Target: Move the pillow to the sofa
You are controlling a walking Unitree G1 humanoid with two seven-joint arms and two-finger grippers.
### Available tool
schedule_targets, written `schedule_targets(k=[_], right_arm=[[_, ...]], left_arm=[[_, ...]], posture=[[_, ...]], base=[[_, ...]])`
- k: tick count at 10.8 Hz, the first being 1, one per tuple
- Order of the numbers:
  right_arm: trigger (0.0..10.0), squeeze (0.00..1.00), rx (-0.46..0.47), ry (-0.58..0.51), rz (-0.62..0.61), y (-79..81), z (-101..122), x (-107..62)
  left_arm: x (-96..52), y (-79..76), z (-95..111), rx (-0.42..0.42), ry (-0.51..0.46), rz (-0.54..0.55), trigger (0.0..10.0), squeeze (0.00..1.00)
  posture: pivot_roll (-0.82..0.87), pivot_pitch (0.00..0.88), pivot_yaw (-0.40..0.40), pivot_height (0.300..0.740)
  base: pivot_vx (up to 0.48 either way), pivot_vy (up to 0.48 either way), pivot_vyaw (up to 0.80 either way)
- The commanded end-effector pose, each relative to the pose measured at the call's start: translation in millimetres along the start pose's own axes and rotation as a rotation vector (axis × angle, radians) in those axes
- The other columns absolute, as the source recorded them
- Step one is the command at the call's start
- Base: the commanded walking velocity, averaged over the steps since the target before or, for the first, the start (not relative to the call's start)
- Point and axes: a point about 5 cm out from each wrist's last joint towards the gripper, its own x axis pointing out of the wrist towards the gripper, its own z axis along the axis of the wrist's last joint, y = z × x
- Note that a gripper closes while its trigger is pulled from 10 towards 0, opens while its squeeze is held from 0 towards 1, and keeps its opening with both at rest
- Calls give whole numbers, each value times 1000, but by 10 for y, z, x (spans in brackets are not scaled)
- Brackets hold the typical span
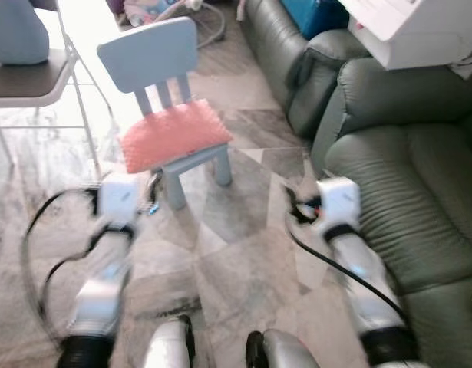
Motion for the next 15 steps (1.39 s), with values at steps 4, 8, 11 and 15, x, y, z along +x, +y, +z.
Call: schedule_targets(k=[4,8,11,15], right_arm=[[10000,0,4,-23,-14,-5,57,42],[10000,0,7,-26,-8,-69,72,74],[10000,0,-12,-34,11,0,85,67],[10000,0,-7,-39,11,-33,96,84]], left_arm=[[13,-76,81,-22,-17,-20,10000,0],[15,-64,72,-31,-8,-11,10000,0],[28,-67,80,-36,-10,-8,10000,0],[33,-83,81,-43,-8,-4,10000,0]], posture=[[-1,169,-52,740],[-2,171,-56,740],[-5,175,-56,740],[-7,177,-59,740]], base=[[142,0,594],[367,0,0],[374,0,0],[379,138,688]])
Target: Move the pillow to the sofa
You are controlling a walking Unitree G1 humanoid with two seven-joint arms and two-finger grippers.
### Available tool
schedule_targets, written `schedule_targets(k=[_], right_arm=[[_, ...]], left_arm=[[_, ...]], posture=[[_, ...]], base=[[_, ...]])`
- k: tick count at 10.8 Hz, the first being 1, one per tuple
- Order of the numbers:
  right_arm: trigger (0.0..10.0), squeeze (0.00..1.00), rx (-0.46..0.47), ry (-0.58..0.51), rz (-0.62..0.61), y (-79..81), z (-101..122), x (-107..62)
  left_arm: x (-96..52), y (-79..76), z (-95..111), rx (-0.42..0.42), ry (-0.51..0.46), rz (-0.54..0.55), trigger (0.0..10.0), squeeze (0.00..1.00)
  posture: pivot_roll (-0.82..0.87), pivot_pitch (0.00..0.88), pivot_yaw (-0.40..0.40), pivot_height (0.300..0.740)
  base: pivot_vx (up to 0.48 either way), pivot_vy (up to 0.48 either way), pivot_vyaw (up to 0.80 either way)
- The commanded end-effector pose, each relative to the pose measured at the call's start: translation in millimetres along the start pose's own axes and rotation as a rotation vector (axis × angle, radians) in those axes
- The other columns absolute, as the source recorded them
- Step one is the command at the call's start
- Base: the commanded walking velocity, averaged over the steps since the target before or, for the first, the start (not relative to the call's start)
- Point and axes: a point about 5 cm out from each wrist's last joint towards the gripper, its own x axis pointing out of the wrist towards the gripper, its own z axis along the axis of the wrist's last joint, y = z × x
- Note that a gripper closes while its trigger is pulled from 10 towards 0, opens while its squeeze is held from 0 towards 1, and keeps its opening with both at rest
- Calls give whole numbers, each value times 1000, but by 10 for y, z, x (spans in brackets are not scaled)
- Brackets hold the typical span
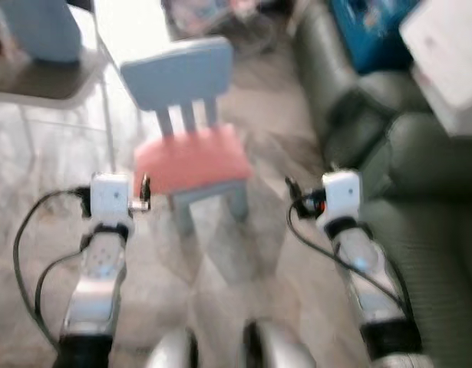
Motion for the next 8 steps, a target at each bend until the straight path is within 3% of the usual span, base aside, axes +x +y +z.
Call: schedule_targets(k=[1,5,8], right_arm=[[10000,0,12,-14,1,11,23,-3],[10000,0,29,-11,-2,4,16,1],[10000,0,25,-12,-3,0,16,8]], left_arm=[[-10,71,-15,17,8,20,10000,0],[-2,69,-18,18,11,21,10000,0],[16,31,9,36,-2,12,10000,0]], posture=[[-7,178,-60,740],[-9,181,-58,740],[-9,179,-59,740]], base=[[375,300,0],[357,319,0],[476,0,0]])
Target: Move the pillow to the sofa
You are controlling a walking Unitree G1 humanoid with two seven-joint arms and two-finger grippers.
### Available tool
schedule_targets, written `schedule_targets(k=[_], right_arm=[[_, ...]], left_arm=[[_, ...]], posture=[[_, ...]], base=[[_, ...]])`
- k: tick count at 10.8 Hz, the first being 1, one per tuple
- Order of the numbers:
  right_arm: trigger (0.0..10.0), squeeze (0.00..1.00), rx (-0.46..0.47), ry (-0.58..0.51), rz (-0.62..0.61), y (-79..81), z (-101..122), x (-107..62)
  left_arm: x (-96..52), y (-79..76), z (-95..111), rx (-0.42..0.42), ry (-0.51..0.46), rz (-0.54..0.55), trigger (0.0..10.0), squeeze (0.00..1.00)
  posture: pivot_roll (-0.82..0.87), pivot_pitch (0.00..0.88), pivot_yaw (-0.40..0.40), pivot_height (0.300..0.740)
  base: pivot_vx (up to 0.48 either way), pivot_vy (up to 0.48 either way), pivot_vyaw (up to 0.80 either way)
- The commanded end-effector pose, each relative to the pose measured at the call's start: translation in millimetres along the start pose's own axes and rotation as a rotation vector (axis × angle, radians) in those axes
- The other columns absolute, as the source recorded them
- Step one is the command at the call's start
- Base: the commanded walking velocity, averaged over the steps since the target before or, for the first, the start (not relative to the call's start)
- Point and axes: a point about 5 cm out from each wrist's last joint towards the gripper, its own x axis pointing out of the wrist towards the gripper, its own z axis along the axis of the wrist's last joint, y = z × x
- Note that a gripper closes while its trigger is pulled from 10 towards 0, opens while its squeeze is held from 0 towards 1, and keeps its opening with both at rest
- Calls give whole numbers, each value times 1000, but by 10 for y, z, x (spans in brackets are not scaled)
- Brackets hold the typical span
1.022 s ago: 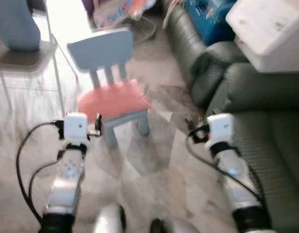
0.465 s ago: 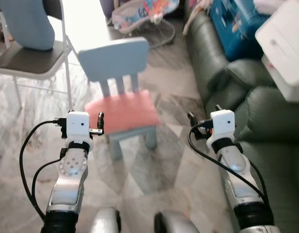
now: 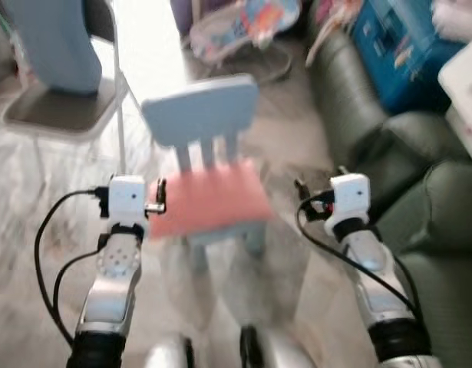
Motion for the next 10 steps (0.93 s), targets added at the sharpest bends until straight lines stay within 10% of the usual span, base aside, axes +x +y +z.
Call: schedule_targets(k=[1,10], right_arm=[[10000,0,12,-1,13,43,-4,-1],[10000,0,8,-18,31,35,42,129]], left_arm=[[-28,65,-49,16,20,16,10000,0],[58,55,-15,-12,7,88,10000,0]], posture=[[-9,179,-59,740],[2,135,-74,740]], base=[[465,0,0],[174,0,0]])
